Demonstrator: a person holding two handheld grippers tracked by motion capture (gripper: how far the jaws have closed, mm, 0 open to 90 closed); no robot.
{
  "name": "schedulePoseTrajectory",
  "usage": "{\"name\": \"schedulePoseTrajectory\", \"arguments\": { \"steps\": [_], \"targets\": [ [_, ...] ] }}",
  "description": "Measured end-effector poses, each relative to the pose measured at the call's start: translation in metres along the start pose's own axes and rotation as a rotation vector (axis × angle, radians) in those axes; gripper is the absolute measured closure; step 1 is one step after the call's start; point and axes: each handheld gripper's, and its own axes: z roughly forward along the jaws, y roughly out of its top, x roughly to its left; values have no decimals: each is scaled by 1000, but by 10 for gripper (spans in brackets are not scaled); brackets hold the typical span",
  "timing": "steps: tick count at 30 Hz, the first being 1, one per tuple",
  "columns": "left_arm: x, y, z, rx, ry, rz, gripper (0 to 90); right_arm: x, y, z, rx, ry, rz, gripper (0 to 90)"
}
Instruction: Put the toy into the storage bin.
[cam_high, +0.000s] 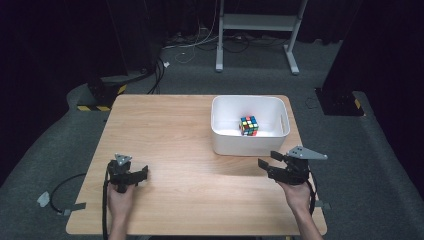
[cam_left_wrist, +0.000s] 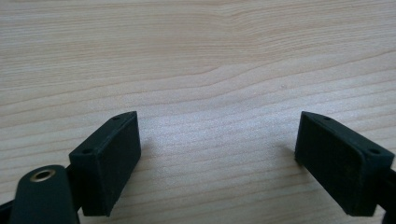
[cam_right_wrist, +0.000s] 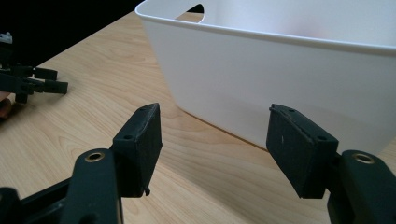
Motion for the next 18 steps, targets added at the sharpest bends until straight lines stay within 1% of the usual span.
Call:
{"name": "schedulePoseTrajectory", "arguments": {
  "steps": [11,15,18],
  "targets": [
    [0,0,0,0,0,0,145,1,-8,5,13,-20,-1,356],
    [0,0,0,0,1,1,145,3,-10,7,21,-35,-13,353],
    [0,0,0,0,0,0,145,4,-12,10,26,-35,-17,352]
  ]
}}
